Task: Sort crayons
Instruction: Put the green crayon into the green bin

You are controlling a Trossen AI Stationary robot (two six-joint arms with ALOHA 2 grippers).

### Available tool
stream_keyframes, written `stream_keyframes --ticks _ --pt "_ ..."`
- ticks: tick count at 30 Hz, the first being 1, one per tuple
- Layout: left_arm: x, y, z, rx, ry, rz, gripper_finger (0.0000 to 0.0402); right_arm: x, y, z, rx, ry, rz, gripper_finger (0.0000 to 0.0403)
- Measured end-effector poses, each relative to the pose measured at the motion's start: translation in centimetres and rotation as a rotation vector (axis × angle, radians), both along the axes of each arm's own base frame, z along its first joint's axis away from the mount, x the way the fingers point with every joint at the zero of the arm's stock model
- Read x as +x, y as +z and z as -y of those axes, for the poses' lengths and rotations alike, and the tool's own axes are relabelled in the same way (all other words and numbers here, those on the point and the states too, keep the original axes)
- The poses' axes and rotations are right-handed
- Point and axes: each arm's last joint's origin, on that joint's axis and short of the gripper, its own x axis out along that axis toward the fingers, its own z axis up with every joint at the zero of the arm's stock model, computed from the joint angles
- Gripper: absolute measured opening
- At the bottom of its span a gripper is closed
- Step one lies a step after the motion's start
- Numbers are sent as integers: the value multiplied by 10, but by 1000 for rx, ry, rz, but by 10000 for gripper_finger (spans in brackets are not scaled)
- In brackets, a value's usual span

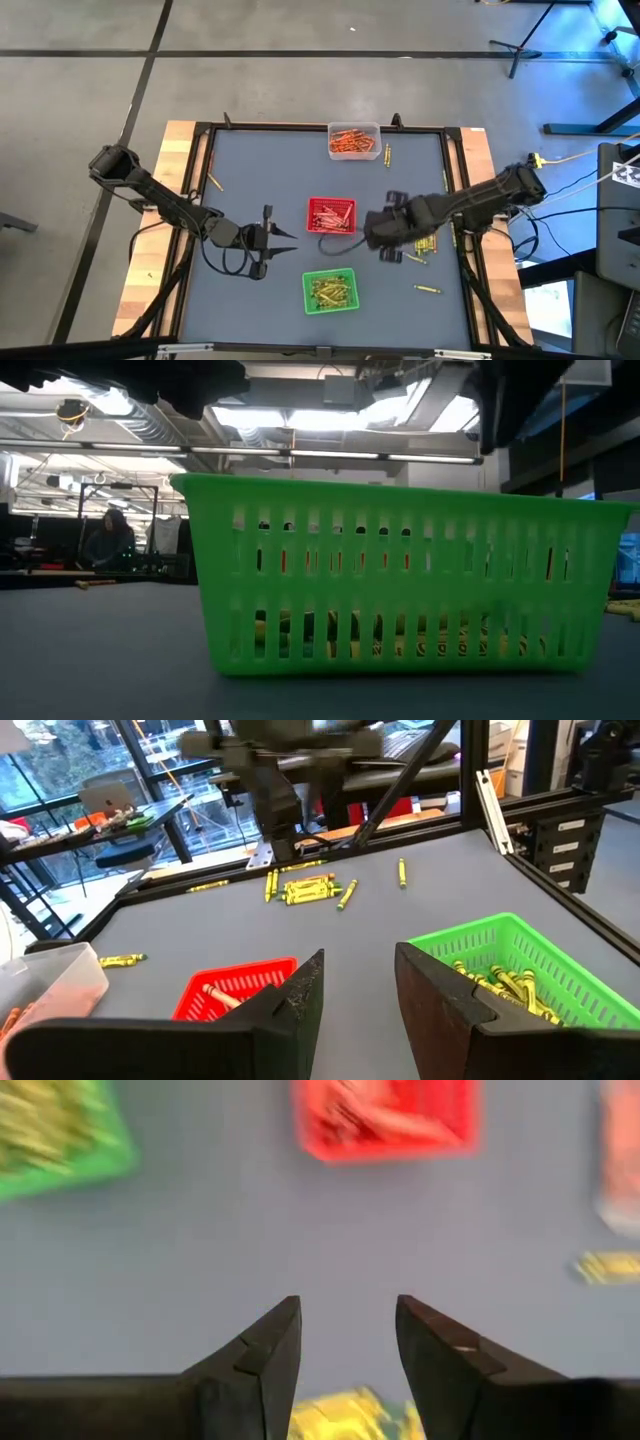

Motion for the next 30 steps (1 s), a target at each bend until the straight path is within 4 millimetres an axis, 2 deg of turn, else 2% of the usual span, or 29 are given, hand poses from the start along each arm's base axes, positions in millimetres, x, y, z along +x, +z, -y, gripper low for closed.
stream_keyframes --ticks 5,9,12,16,22,25,30 --pt "0 0 0 -3 -1 5 110 -13 -16 37 -65 -97 -177 160" --pt "0 1 0 -3 -1 5 110 -20 -39 61 -3 -116 -316 160" --pt "0 1 0 -4 -1 5 110 -29 -58 70 53 -138 -413 160" --pt "0 1 0 -26 0 6 110 -43 -83 71 117 -295 -491 160" --pt "0 1 0 -29 1 6 110 -50 -118 49 283 -429 -451 160" --pt "0 1 0 -29 1 6 110 -54 -128 42 332 -525 -457 160" --pt "0 1 0 -29 3 7 110 -56 -135 38 303 -615 -421 160"
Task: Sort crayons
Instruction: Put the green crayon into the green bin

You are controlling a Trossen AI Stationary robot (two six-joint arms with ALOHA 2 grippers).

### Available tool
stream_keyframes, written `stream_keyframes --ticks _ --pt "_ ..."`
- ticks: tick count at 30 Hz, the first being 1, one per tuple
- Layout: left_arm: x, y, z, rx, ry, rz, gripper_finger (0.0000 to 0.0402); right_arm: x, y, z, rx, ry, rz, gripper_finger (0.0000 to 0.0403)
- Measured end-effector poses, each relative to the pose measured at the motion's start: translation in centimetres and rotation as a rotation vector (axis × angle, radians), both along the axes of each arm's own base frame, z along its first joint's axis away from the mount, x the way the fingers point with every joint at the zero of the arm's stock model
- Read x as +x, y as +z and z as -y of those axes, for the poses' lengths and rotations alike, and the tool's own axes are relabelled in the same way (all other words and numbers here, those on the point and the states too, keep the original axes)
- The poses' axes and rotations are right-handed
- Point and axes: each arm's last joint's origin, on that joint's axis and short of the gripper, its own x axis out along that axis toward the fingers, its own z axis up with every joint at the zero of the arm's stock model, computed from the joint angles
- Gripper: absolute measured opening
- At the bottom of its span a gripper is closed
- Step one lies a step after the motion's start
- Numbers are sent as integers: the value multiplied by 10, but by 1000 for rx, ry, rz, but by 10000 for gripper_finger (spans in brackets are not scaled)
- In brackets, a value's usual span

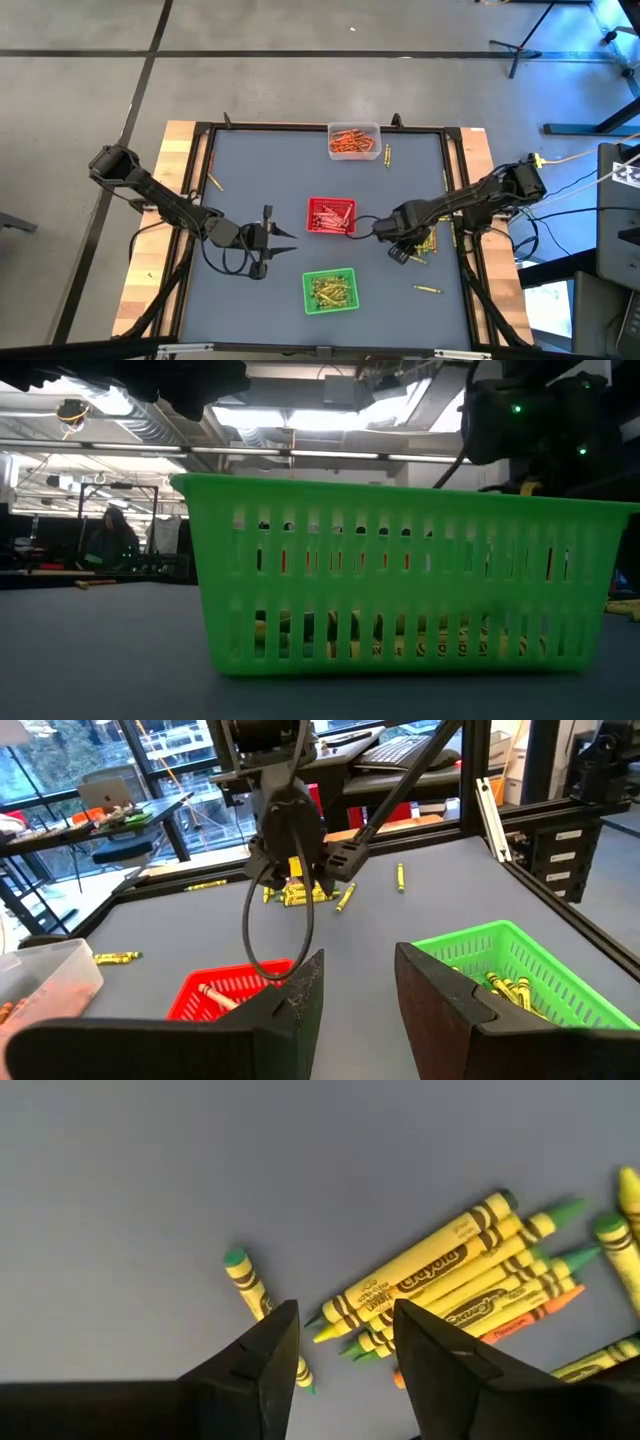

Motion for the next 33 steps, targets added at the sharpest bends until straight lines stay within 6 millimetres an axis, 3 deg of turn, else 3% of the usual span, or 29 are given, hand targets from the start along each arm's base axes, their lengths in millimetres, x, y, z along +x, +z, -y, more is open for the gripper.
stream_keyframes --ticks 16,26,33 --pt "0 1 0 -2 3 7 110 -11 -20 11 -51 -86 -13 160" --pt "0 1 0 -2 3 7 110 -8 -18 11 -55 -77 -2 160" --pt "0 1 0 -2 3 7 110 6 -5 9 -48 -72 58 160"
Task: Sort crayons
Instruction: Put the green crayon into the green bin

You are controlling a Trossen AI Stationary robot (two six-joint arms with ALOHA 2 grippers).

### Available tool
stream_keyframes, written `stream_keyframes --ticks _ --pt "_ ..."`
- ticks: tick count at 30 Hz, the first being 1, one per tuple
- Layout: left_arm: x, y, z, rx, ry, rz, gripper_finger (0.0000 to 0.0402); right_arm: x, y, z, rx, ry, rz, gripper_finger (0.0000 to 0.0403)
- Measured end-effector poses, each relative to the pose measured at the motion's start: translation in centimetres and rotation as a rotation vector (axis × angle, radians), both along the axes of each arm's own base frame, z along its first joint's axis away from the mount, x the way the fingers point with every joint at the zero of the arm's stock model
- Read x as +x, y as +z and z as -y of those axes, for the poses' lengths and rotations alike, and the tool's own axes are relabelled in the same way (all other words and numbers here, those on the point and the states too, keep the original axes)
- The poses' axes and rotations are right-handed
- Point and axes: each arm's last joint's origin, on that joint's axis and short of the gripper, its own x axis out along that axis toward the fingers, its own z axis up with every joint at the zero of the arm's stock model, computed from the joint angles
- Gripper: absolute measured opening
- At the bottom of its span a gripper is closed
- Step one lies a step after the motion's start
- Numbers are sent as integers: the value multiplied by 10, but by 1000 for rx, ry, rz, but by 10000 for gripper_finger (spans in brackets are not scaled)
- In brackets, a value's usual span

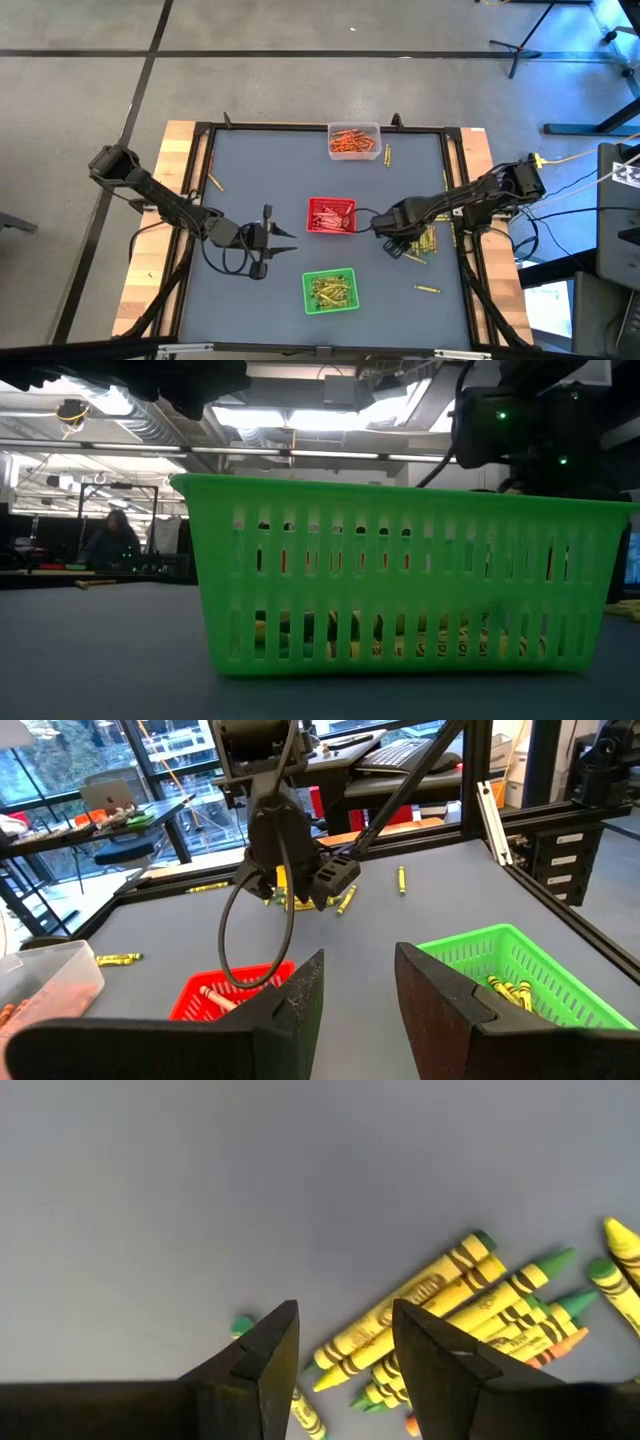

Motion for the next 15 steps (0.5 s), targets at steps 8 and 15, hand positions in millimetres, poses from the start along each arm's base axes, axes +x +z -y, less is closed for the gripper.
stream_keyframes --ticks 8,15 --pt "0 0 0 0 0 0 110 -3 -3 2 -47 -16 -11 160" --pt "0 0 0 0 0 0 110 -13 -17 4 -50 -38 -15 160"
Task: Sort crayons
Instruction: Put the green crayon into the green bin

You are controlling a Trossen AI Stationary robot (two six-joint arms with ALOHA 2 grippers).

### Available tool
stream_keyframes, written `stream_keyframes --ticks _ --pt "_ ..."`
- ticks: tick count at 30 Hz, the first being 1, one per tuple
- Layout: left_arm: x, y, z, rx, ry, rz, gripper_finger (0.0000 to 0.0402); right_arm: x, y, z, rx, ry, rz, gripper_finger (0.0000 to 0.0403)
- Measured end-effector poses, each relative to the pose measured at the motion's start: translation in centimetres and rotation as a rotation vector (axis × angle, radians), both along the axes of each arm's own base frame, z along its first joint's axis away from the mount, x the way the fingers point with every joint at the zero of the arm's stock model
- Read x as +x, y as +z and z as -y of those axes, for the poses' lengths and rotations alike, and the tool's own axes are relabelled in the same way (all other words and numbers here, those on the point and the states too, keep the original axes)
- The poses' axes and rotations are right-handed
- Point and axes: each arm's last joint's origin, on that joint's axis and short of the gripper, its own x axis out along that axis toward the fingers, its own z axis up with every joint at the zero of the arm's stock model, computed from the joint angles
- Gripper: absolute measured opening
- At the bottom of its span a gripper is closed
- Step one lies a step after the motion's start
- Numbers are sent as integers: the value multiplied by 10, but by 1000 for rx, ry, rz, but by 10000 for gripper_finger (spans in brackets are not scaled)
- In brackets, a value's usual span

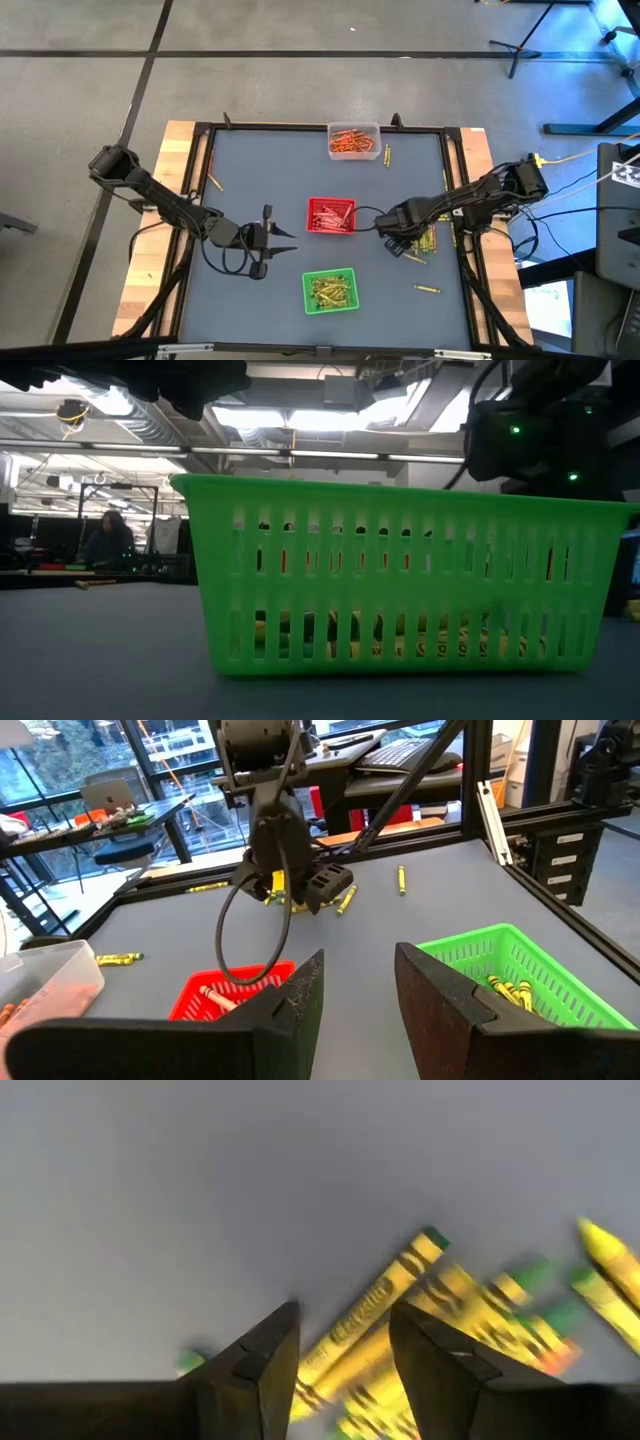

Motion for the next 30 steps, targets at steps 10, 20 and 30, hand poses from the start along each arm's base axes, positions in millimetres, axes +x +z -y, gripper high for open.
stream_keyframes --ticks 10,20,30 --pt "0 0 0 0 0 1 110 4 -3 -1 21 31 47 127" --pt "0 0 0 0 0 1 110 1 -10 0 21 71 66 59" --pt "0 1 0 -3 0 7 110 1 -11 0 7 82 73 76"
